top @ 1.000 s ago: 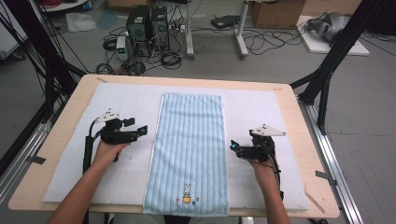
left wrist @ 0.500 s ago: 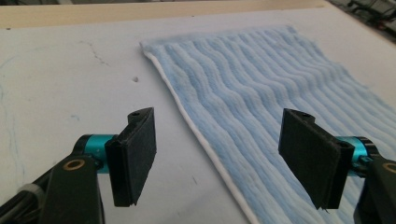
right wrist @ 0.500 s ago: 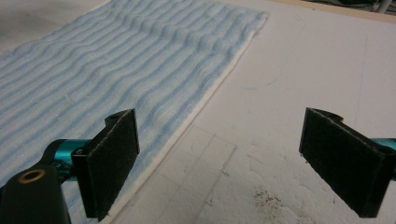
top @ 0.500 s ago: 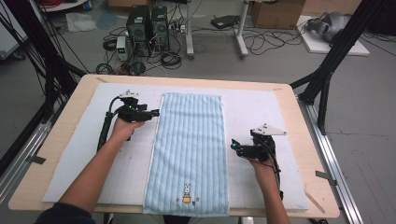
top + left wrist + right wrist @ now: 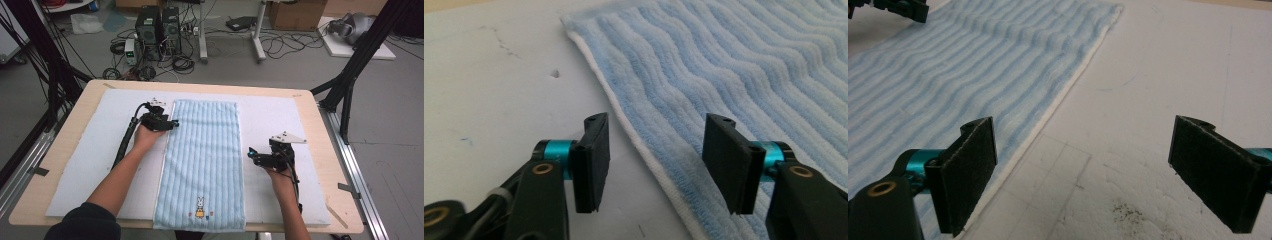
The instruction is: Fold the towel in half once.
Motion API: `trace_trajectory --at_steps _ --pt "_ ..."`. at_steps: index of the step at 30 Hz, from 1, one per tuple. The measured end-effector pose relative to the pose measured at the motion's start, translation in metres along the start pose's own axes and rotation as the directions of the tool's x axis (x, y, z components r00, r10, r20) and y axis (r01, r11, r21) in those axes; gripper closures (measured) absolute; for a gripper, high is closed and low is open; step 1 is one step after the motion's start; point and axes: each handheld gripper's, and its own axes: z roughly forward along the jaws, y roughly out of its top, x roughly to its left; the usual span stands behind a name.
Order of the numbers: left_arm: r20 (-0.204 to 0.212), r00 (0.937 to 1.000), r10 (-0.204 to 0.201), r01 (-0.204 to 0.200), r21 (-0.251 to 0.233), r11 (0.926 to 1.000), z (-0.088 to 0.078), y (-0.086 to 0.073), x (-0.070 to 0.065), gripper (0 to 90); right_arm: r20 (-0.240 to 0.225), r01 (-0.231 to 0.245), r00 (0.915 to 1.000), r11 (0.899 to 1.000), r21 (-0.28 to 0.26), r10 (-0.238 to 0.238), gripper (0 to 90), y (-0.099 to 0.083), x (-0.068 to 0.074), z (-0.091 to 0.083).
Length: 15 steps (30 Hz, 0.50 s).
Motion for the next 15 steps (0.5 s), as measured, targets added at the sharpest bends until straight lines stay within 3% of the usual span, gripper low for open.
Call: trace_trajectory --at_steps 2,3,6,11,15 --pt "-0.020 0.9980 0.061 -0.061 0.001 0.9982 0.001 0.000 -0.004 49.5 0.020 0.005 0.9998 1.000 0.005 -0.005 11.2 0.002 0.001 0.003" --pt "-0.001 0.9969 0.078 -0.078 -0.003 0.9969 0.000 0.000 -0.004 52.8 0.022 0.012 0.9997 1.000 0.012 -0.012 11.2 0.003 0.002 0.005" --pt "0.017 0.9962 0.086 -0.086 -0.001 0.9963 0.000 0.000 -0.005 63.9 0.025 0.026 0.9993 0.999 0.022 -0.027 11.2 0.010 0.001 0.014" --pt "0.042 0.9981 0.045 -0.045 0.001 0.9990 -0.001 0.000 -0.003 79.7 0.007 -0.026 0.9997 0.999 0.036 0.025 12.7 0.027 -0.006 0.043" --pt "0.070 0.9975 -0.008 0.008 -0.006 0.9999 -0.001 -0.001 0.001 83.8 -0.033 -0.072 0.9967 0.995 0.064 0.074 38.5 0.038 -0.010 0.070"
